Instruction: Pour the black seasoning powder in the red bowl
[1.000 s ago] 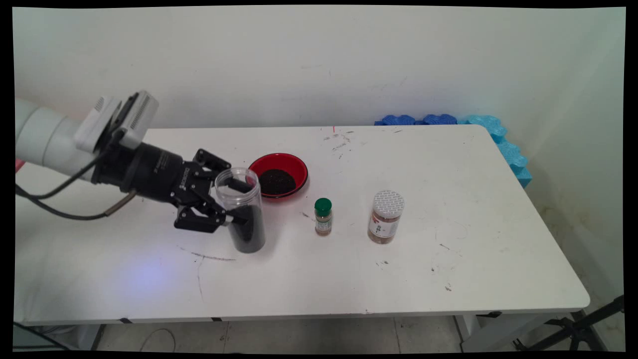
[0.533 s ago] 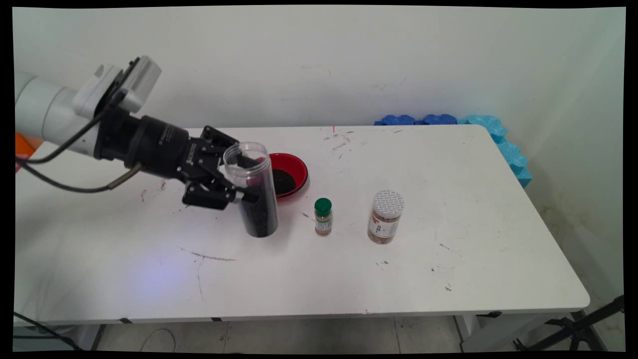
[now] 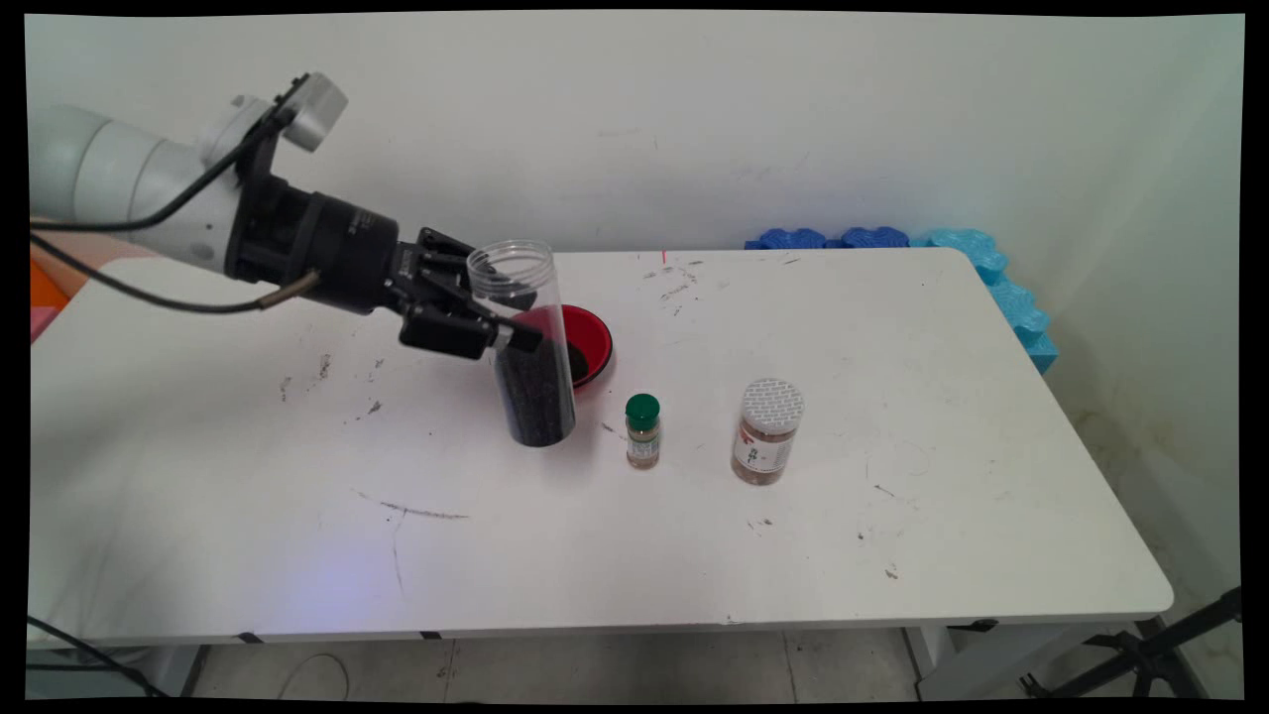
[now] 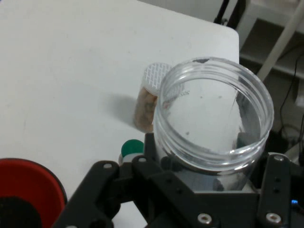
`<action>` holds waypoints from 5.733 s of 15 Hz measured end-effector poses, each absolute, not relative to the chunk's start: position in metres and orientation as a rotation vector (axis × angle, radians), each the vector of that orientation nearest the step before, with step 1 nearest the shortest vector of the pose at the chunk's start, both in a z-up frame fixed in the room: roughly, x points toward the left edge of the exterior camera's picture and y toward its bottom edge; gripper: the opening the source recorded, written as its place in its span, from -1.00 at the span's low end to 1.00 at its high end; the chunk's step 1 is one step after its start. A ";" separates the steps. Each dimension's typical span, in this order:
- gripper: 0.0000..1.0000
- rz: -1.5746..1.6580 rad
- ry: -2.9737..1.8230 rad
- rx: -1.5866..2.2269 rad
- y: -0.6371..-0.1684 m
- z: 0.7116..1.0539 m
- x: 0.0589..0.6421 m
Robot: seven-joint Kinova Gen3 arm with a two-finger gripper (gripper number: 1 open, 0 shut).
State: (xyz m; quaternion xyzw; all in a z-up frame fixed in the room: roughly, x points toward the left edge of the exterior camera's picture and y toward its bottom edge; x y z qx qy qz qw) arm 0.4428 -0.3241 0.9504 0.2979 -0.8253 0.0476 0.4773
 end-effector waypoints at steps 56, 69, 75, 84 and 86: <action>-1.00 -1.055 -0.407 2.063 -0.426 0.889 0.461; -1.00 -1.168 -0.219 2.091 -0.431 0.883 0.467; -1.00 -1.180 -0.198 2.095 -0.432 0.878 0.467; -1.00 -1.183 -0.194 2.094 -0.435 0.872 0.464; -1.00 -1.184 -0.195 2.093 -0.435 0.871 0.463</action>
